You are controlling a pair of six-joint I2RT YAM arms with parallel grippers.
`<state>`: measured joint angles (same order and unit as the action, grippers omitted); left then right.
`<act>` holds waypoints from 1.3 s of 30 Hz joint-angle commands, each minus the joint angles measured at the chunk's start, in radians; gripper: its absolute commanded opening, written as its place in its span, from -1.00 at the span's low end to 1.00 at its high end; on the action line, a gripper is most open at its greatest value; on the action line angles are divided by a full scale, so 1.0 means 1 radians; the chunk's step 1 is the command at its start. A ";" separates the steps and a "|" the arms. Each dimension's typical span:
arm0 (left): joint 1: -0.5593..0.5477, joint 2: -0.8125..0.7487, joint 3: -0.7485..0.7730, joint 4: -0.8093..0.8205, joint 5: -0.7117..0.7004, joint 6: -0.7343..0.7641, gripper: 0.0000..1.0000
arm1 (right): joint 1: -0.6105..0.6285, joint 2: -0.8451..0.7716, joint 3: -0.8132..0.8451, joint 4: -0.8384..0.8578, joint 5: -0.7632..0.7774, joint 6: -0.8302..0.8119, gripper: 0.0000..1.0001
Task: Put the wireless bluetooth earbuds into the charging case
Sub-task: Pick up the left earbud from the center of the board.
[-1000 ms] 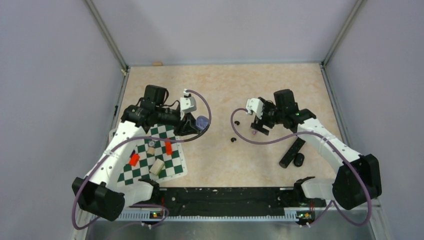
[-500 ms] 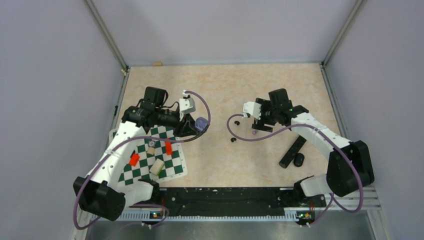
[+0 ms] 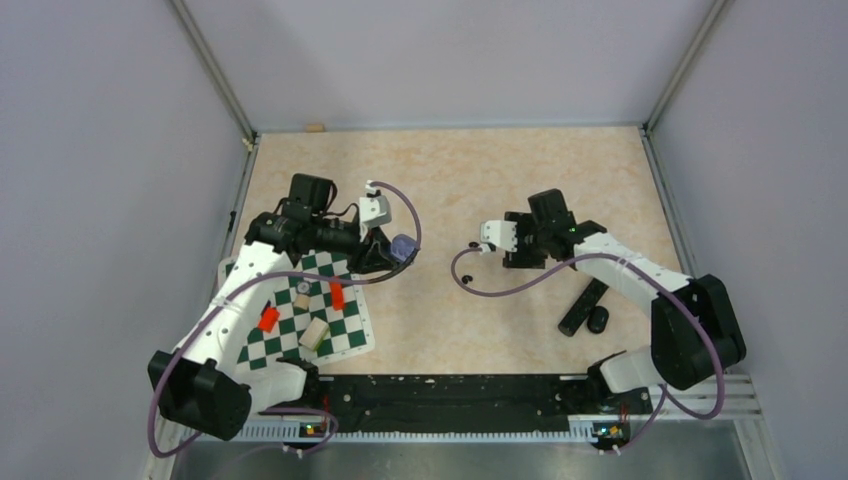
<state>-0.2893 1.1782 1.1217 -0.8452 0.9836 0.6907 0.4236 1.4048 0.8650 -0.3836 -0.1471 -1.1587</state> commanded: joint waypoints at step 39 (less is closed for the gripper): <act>0.096 0.002 0.004 0.030 0.096 -0.010 -1.00 | 0.039 0.199 0.174 -0.236 -0.149 -0.479 -0.39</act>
<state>-0.1989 1.1873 1.1206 -0.8387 1.0328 0.6823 0.4385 1.5780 0.9974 -0.5865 -0.2871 -1.5978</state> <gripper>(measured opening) 0.374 0.296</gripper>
